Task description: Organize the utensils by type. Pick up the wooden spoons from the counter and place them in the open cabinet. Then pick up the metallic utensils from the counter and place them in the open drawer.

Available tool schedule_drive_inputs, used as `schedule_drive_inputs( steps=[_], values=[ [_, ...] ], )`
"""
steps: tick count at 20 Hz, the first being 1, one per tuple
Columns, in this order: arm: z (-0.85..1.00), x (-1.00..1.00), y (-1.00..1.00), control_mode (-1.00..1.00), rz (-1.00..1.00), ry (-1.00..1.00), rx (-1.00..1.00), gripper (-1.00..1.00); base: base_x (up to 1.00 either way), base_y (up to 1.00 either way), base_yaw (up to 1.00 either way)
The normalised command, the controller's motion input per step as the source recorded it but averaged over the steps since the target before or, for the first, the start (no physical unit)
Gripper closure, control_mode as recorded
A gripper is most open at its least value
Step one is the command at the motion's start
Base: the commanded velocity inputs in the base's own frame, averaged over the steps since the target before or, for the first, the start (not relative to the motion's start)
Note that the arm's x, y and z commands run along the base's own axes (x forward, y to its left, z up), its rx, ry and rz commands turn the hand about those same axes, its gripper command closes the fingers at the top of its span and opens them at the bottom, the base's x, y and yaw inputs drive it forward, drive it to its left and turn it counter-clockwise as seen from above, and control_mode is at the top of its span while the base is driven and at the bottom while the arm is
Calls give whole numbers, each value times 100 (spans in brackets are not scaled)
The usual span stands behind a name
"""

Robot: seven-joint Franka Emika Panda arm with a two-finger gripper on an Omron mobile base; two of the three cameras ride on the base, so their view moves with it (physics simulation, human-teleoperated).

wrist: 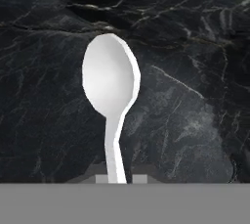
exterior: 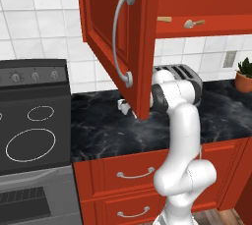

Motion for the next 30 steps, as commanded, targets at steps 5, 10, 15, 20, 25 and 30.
schedule_drive_inputs(
  steps=[5, 10, 15, 20, 25, 30],
  values=[
    [-14, -60, -16, -100, 0, 0, 0, 100, 0, 0, 0],
    [33, -66, -18, -100, 0, -12, 0, 100, 0, 0, 0],
    [53, -65, -6, -100, 0, -15, 0, 100, 0, 0, 0],
    [52, -72, -2, -100, 0, -8, 5, 100, 0, 0, 0],
    [56, -63, -2, -100, 0, -1, 3, 100, 0, 0, 0],
    [64, -33, -13, -100, 0, 3, 0, 100, 0, 0, 0]
  ],
)
